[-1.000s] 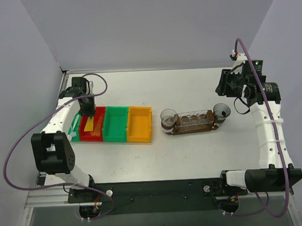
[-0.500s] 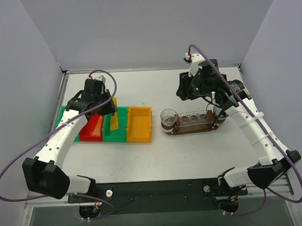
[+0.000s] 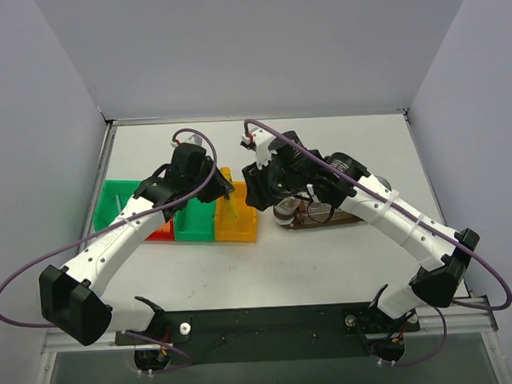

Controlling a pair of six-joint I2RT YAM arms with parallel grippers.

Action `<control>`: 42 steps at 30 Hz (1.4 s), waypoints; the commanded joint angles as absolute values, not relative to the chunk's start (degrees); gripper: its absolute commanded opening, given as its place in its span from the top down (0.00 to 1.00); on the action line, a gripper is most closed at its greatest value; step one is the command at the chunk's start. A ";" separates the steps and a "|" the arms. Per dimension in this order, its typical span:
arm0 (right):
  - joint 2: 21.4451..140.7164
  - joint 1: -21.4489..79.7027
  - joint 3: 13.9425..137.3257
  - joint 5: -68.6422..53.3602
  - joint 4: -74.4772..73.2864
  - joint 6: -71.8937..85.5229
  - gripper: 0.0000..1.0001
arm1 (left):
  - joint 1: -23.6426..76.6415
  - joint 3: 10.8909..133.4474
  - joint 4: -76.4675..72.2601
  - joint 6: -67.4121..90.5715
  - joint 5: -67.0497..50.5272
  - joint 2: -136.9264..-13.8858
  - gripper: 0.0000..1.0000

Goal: Prepare toiletry sets of a toothbrush and toothpaste on the tray

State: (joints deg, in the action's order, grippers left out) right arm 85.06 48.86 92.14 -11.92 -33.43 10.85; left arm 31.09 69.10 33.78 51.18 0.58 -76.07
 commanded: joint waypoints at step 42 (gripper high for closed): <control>89.91 51.24 86.22 -15.12 -31.20 12.31 0.99 | 39.20 67.85 22.59 60.65 4.92 -71.72 0.72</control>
State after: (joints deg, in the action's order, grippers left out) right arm 90.04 51.03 86.02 -15.40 -31.09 13.72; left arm 38.70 68.07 27.57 60.29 5.76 -73.97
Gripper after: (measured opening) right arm 0.088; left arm 0.291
